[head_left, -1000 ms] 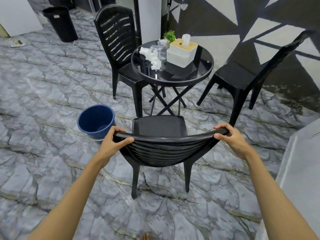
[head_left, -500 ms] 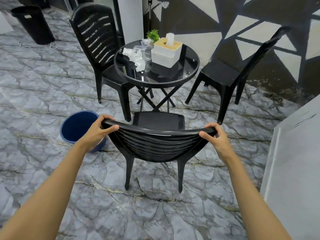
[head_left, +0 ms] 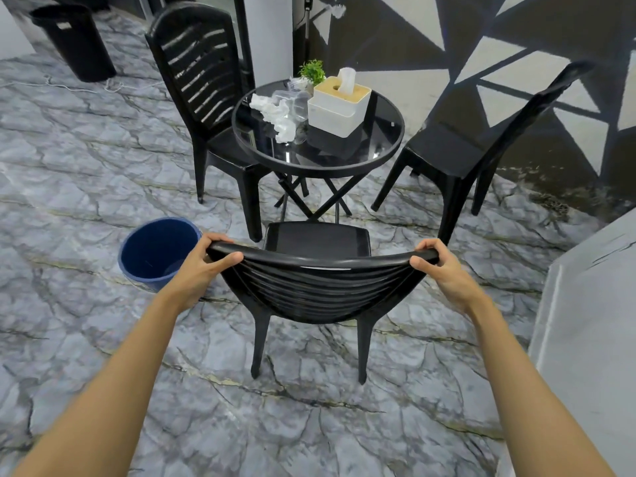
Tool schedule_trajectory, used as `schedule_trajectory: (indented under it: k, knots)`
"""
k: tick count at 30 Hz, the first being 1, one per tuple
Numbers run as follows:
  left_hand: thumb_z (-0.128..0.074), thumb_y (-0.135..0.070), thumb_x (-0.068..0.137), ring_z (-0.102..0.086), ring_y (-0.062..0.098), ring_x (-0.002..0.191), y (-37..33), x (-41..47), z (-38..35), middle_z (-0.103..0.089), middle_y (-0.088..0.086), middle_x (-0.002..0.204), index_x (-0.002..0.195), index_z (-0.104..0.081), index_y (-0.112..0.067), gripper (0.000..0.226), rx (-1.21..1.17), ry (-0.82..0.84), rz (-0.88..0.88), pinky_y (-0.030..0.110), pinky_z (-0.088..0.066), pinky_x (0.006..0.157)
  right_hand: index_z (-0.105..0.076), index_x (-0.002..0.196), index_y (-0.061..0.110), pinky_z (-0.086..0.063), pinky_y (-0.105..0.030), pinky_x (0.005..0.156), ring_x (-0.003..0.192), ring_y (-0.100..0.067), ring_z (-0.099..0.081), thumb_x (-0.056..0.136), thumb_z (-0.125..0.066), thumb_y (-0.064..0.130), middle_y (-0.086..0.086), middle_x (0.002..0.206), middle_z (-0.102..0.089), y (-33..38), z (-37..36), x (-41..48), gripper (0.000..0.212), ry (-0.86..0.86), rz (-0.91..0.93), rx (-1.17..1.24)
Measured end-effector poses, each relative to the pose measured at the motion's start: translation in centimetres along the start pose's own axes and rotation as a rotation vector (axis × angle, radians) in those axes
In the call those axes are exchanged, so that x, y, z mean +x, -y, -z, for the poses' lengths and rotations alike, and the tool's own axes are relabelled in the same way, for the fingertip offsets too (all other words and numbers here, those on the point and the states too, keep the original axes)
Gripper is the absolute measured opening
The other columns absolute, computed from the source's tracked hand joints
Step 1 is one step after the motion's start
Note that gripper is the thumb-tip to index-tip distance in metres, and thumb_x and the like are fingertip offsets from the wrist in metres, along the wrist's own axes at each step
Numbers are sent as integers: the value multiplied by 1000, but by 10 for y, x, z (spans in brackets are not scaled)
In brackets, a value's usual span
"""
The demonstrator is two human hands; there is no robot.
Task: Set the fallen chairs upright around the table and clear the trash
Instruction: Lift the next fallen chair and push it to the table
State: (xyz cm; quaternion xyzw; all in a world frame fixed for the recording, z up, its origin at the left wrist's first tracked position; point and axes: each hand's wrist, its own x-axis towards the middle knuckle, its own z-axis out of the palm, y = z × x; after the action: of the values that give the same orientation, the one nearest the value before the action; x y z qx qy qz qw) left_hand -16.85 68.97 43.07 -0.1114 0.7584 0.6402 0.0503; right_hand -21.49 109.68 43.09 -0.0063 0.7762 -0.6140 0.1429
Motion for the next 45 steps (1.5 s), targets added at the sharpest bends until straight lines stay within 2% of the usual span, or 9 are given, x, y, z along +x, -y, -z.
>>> schedule_trajectory:
  k: [5, 10, 15, 18, 22, 28, 32, 38, 45]
  knots:
    - [-61, -17, 86, -58, -5, 68, -3, -3, -12, -51, -2, 87, 95, -52, -28, 17, 20, 24, 2, 9, -47, 65, -54, 91, 24, -45, -19, 72, 78, -5, -53, 37, -81, 69, 3, 88, -48, 1, 9, 0, 75, -9, -29, 21]
    - [-64, -30, 82, -52, 18, 96, -9, -9, -6, -54, 2, 100, 98, -55, -31, 18, 116, 45, 4, 28, -43, 89, -54, 92, 23, -46, -21, 75, 90, -12, -53, 54, -80, 49, 3, 96, -51, 2, 7, -5, 53, -24, -47, 79]
    - [-67, -65, 65, -48, 21, 121, -19, -23, -5, -52, 3, 129, 113, -56, -39, 56, 306, -8, 31, 42, -36, 109, -58, 107, 24, -47, -20, 79, 97, -11, -56, 39, -82, 63, 1, 108, -56, 5, 5, -14, 81, -87, -46, 61]
    - [-67, -46, 77, -39, 22, 130, -32, -32, -13, -44, 3, 137, 124, -55, -29, 51, 394, -95, -34, 40, -31, 110, -53, 124, 27, -40, -33, 100, 127, -19, -44, 63, -78, 51, -1, 134, -49, 7, 5, -21, 70, -140, -31, 29]
    - [-67, -33, 81, -45, 21, 123, -68, -32, -45, -53, 4, 129, 115, -59, -21, 37, 415, -110, -201, 31, -34, 99, -47, 131, 21, -33, -32, 101, 134, -16, -34, 81, -68, 44, 2, 140, -42, 15, 12, -39, 59, -185, -46, -66]
    - [-67, -37, 81, -55, 9, 93, -124, -23, -171, -60, -3, 98, 110, -58, -23, 33, 496, 287, -352, 21, -40, 84, -48, 120, 14, -35, -29, 89, 125, -20, -41, 82, -66, 44, -2, 129, -45, 15, 67, -84, 52, -272, -113, -257]
    - [-61, -43, 84, -54, 12, 95, -141, -37, -276, -56, -2, 99, 116, -52, -22, 40, 635, 639, -367, 25, -40, 84, -50, 112, 16, -36, -29, 85, 113, -18, -45, 79, -68, 48, -2, 120, -45, 2, 114, -120, 49, -329, -187, -347]
    - [-54, -51, 86, -51, 20, 113, -134, -36, -398, -51, 8, 123, 126, -47, -15, 55, 925, 818, -429, 28, -42, 91, -46, 126, 12, -40, -33, 94, 116, -23, -46, 82, -62, 53, -7, 128, -43, -35, 190, -156, 62, -262, -355, -468]
    - [-50, -53, 87, -51, 25, 116, -126, 1, -497, -50, 13, 129, 127, -46, -11, 58, 1041, 823, -355, 35, -44, 95, -46, 127, 7, -40, -34, 91, 119, -27, -48, 85, -58, 53, -13, 133, -48, -62, 275, -142, 64, -170, -421, -569]
